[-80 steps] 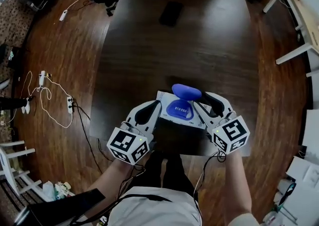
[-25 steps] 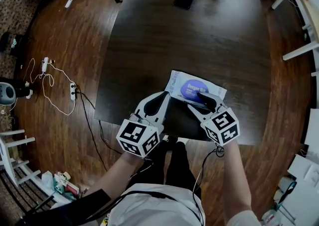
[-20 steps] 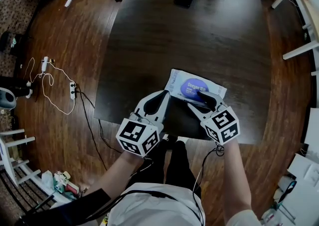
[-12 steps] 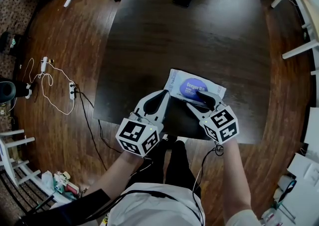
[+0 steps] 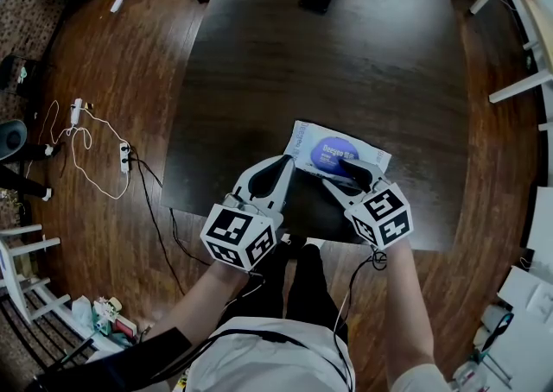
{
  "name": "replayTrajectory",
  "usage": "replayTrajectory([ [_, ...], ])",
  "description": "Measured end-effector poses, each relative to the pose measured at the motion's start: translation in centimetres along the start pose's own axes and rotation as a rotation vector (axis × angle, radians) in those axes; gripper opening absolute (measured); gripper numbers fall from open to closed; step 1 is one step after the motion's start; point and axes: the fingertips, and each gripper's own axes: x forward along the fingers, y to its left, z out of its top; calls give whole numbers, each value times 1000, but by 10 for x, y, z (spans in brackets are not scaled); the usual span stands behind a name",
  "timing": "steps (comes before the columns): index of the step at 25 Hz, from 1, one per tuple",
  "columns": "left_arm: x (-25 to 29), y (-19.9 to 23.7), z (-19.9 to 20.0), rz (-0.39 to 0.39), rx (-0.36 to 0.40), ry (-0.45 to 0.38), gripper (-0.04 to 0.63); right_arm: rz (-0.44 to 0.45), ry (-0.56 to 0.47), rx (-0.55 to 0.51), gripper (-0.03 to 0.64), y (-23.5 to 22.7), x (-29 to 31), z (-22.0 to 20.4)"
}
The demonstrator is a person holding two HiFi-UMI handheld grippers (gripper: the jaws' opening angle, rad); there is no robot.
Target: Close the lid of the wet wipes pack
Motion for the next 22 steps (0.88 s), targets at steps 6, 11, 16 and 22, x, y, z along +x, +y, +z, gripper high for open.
replayTrajectory([
  [6, 0, 1, -1, 0, 2, 1, -2, -24, -20, 16, 193, -3, 3, 0],
  [11, -2, -5, 3, -4, 10, -7, -2, -23, -31, 37, 193, -2, 2, -1],
  [16, -8, -10, 15, -4, 25, -27, -2, -38, -104, 75, 193, 2, -16, 11],
  [22, -14, -26, 42, -26, 54, -68, -2, -78, -183, 109, 193, 5, -54, 31],
])
